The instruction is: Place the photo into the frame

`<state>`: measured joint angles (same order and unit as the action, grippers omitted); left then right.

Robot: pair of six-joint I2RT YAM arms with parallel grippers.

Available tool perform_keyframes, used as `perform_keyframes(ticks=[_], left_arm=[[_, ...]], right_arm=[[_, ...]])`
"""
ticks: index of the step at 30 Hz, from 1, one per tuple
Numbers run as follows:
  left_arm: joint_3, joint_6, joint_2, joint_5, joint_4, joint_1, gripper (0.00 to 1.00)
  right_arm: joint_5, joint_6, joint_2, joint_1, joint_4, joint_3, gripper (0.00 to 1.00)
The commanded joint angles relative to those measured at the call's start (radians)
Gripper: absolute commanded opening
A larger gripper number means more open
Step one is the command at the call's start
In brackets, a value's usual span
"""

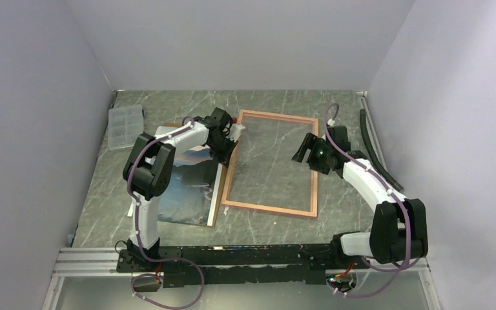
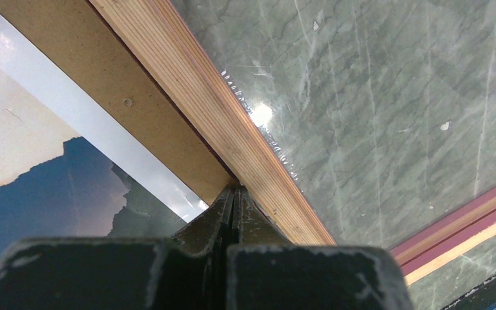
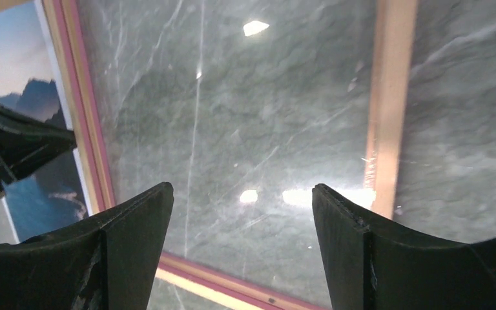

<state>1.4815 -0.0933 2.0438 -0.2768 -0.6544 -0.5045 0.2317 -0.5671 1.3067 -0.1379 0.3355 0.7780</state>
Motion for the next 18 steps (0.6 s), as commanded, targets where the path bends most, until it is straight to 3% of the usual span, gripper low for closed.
perform_keyframes(ticks=[1, 10, 18], left_arm=[[0.013, -0.017, -0.019, -0.031, -0.017, 0.011, 0.03], [0.004, -0.007, 0.008, -0.033, 0.002, 0.009, 0.03], [0.003, -0.006, 0.024, -0.035, 0.012, 0.009, 0.03]], right_arm=[[-0.156, 0.048, -0.024, 0.023, 0.089, 0.059, 0.84], [-0.247, 0.025, -0.023, 0.050, 0.080, -0.024, 0.90], [-0.122, 0.006, 0.030, 0.048, 0.008, -0.083, 0.93]])
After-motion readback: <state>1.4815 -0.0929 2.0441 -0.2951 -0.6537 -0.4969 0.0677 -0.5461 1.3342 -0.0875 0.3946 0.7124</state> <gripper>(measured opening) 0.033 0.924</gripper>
